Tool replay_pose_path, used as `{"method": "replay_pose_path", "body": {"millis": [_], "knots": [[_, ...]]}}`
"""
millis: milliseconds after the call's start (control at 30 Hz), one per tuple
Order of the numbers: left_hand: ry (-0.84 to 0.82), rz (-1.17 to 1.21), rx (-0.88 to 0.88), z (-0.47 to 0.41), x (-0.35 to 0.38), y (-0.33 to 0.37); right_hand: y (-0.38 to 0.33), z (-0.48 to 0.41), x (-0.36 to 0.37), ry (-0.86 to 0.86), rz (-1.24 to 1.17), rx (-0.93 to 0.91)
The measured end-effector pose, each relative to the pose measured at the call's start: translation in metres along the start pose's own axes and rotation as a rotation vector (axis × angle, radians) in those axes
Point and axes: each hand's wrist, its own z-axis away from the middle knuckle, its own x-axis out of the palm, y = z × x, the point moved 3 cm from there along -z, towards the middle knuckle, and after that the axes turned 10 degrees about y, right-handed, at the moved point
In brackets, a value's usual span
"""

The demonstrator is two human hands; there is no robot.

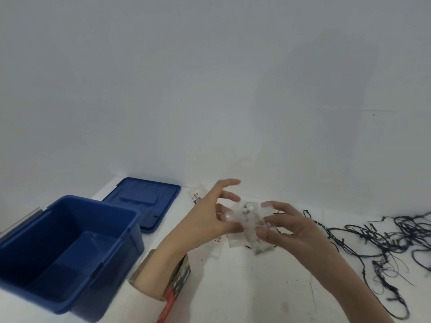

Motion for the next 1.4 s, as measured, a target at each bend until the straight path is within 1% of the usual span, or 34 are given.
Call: {"method": "replay_pose_path", "body": {"millis": [33, 67, 100, 167, 200, 233, 267, 300, 367, 400, 467, 533, 633, 733, 800, 933, 1067, 1133, 1233, 1333, 1400], "knots": [[0.052, 0.119, -0.013, 0.004, 0.001, -0.001, -0.001, 0.002, -0.002, 0.026, -0.068, 0.013], [0.072, 0.291, -0.044, 0.008, 0.004, 0.000, -0.001, 0.004, -0.004, 0.053, -0.153, 0.028], [0.073, 0.502, -0.112, 0.013, 0.008, -0.002, -0.001, 0.006, -0.005, 0.074, -0.251, 0.040], [0.050, 0.912, -0.367, 0.021, 0.022, -0.010, -0.003, 0.010, -0.005, 0.078, -0.405, 0.057], [0.011, 0.994, -0.507, 0.026, 0.030, -0.014, -0.005, 0.012, -0.004, 0.061, -0.435, 0.051], [-0.067, 0.969, -0.611, 0.032, 0.038, -0.018, -0.007, 0.015, -0.003, 0.034, -0.425, 0.033], [-0.168, 0.890, -0.667, 0.038, 0.044, -0.021, -0.010, 0.017, -0.003, 0.006, -0.385, 0.011], [-0.272, 0.820, -0.682, 0.045, 0.049, -0.021, -0.013, 0.019, -0.004, -0.025, -0.317, -0.018], [-0.438, 0.770, -0.675, 0.054, 0.054, -0.019, -0.016, 0.023, -0.006, -0.073, -0.196, -0.057], [-0.476, 0.765, -0.685, 0.057, 0.055, -0.018, -0.017, 0.025, -0.007, -0.102, -0.162, -0.064], [-0.497, 0.786, -0.689, 0.059, 0.055, -0.018, -0.020, 0.029, -0.009, -0.154, -0.096, -0.100], [-0.490, 0.809, -0.671, 0.058, 0.055, -0.020, -0.023, 0.033, -0.013, -0.154, 0.033, -0.167], [-0.462, 0.850, -0.629, 0.057, 0.055, -0.021, -0.023, 0.036, -0.023, -0.069, 0.219, -0.252], [-0.456, 0.921, -0.590, 0.058, 0.050, -0.017, -0.029, 0.043, -0.033, -0.005, 0.230, -0.272], [-0.461, 0.957, -0.546, 0.057, 0.046, -0.013, -0.034, 0.048, -0.037, 0.006, 0.249, -0.307], [-0.466, 0.875, -0.469, 0.055, 0.046, -0.001, -0.039, 0.054, -0.034, 0.005, 0.376, -0.409], [-0.442, 0.857, -0.440, 0.054, 0.049, 0.011, -0.038, 0.056, -0.032, 0.077, 0.408, -0.446], [-0.395, 0.875, -0.446, 0.055, 0.049, 0.016, -0.038, 0.057, -0.033, 0.097, 0.400, -0.441], [-0.291, 0.927, -0.521, 0.057, 0.049, 0.020, -0.037, 0.058, -0.033, 0.121, 0.422, -0.438], [-0.217, 1.028, -0.588, 0.056, 0.048, 0.017, -0.032, 0.057, -0.034, 0.140, 0.459, -0.404], [-0.175, 1.138, -0.623, 0.055, 0.046, 0.014, -0.027, 0.057, -0.038, 0.144, 0.470, -0.361]]}}
